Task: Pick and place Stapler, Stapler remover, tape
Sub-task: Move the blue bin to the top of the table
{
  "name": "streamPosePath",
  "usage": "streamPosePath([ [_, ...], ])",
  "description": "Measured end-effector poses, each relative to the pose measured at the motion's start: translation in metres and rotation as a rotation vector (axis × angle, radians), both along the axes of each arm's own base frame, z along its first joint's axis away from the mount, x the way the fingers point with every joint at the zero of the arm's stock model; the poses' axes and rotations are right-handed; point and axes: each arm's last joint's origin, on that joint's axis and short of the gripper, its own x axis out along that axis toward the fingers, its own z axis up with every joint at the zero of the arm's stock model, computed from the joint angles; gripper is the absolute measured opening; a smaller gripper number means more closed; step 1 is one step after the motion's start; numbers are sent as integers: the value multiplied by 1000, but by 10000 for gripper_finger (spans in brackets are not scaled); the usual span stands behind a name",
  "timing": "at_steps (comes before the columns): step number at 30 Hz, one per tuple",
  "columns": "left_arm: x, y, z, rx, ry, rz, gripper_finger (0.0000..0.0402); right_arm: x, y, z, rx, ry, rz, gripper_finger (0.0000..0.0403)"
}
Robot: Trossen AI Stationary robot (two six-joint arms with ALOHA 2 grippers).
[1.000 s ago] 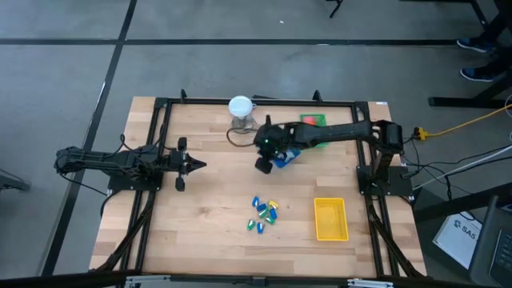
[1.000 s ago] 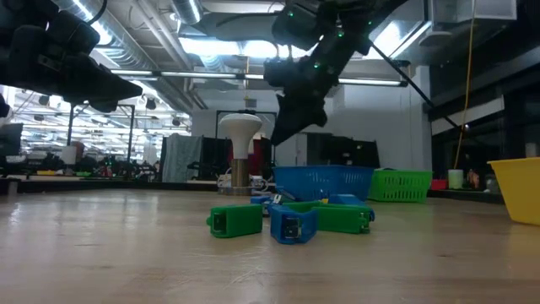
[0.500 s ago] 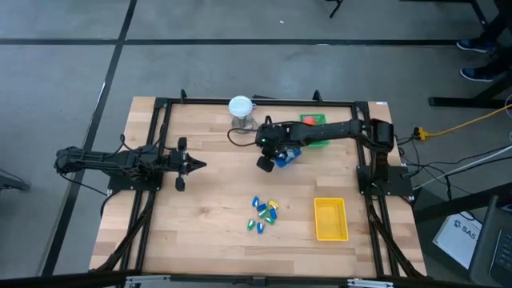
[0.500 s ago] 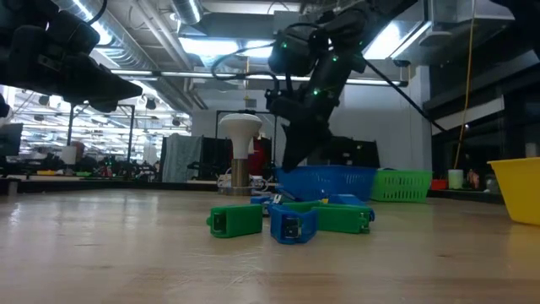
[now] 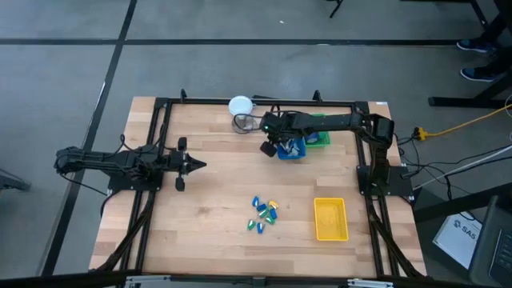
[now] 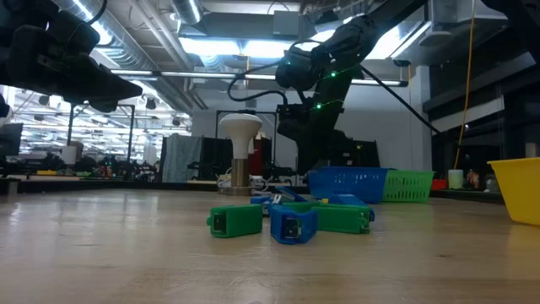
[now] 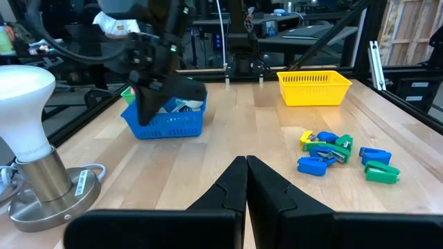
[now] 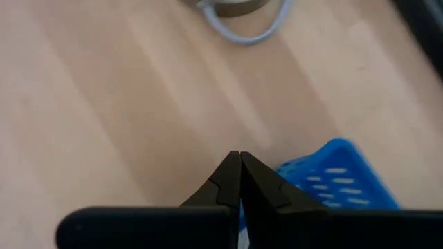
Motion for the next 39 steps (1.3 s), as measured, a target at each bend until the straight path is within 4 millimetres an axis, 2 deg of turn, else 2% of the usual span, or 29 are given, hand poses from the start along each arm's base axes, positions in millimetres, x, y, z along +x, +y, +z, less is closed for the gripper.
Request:
streamPosePath([
  [5, 0, 0, 0, 0, 0, 0, 1, 2, -7, 9, -31, -3, -21, 10],
  [9, 0, 0, 0, 0, 0, 0, 1, 3, 0, 26, -37, 9, 16, 10],
  [12, 0, 0, 0, 0, 0, 0, 1, 3, 22, 43, -10, 20, 126, 10],
  [18, 0, 0, 0, 0, -1, 0, 1, -14, 75, 55, 131, 179, 445, 10],
  [21, 0, 0, 0, 0, 0, 0, 1, -17, 93, 55, 171, 209, 522, 10],
  [24, 0, 0, 0, 0, 0, 0, 1, -16, 103, 54, 171, 207, 555, 10],
  [29, 0, 0, 0, 0, 0, 0, 1, -24, 104, 38, 184, 256, 557, 10],
  [34, 0, 0, 0, 0, 0, 0, 1, -35, 94, 16, 201, 308, 521, 10],
  [39, 0, 0, 0, 0, 0, 0, 1, -43, 79, 4, 67, 381, 438, 10],
])
